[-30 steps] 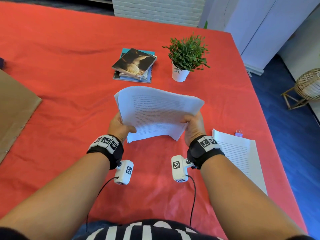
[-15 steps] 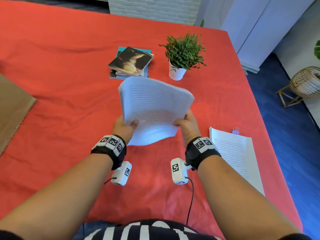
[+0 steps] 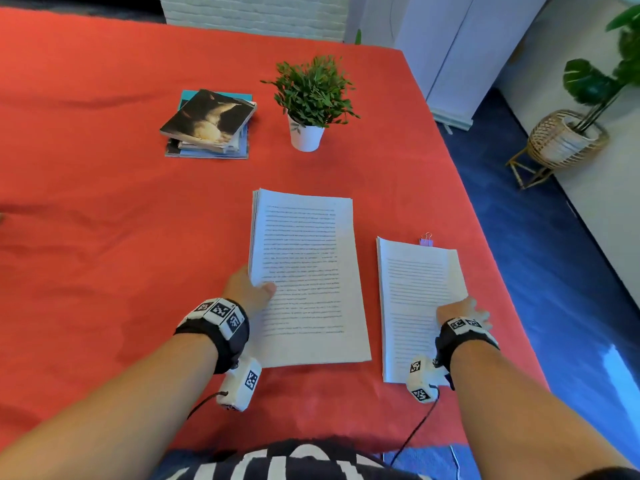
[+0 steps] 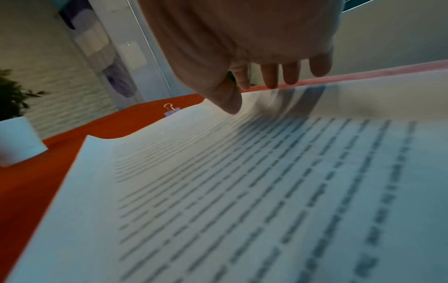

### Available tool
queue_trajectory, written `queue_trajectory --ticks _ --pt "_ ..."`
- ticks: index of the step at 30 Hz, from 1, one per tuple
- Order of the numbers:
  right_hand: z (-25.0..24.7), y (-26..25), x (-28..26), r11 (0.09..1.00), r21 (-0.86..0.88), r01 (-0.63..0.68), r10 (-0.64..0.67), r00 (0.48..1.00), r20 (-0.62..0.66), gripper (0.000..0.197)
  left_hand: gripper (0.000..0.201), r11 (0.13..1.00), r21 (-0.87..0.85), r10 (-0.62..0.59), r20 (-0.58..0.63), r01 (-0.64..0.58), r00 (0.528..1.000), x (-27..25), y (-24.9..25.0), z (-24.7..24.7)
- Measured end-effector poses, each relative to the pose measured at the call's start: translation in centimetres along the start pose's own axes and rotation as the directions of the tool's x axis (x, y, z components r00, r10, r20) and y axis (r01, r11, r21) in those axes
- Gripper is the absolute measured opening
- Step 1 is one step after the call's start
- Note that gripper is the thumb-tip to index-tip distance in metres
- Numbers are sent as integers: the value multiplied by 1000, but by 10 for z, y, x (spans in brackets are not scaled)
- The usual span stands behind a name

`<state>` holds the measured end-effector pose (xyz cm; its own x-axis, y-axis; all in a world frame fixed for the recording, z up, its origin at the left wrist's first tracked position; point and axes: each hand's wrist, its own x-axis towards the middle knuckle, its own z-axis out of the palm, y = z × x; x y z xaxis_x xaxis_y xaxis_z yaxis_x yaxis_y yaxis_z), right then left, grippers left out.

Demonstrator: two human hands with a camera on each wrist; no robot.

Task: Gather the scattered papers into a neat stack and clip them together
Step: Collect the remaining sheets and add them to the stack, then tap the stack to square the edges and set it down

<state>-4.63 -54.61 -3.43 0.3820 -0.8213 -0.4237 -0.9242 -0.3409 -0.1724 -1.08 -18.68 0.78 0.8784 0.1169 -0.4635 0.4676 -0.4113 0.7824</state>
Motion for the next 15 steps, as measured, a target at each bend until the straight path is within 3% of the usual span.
queue_trajectory --ticks 4,7,12,15 --pt "-4 14 7 999 -34 -35 37 998 45 68 43 999 37 -5 40 4 999 -7 -4 12" --pt "-2 18 5 1000 -4 -1 2 997 71 56 42 999 11 -51 28 50 998 -8 -7 11" --pt "8 17 -9 918 306 254 -265 964 -5 36 42 993 -36 -109 67 111 992 -5 -9 6" --pt "10 4 -32 859 395 326 -372 927 44 30 40 992 -8 -127 98 128 987 -5 -11 8"
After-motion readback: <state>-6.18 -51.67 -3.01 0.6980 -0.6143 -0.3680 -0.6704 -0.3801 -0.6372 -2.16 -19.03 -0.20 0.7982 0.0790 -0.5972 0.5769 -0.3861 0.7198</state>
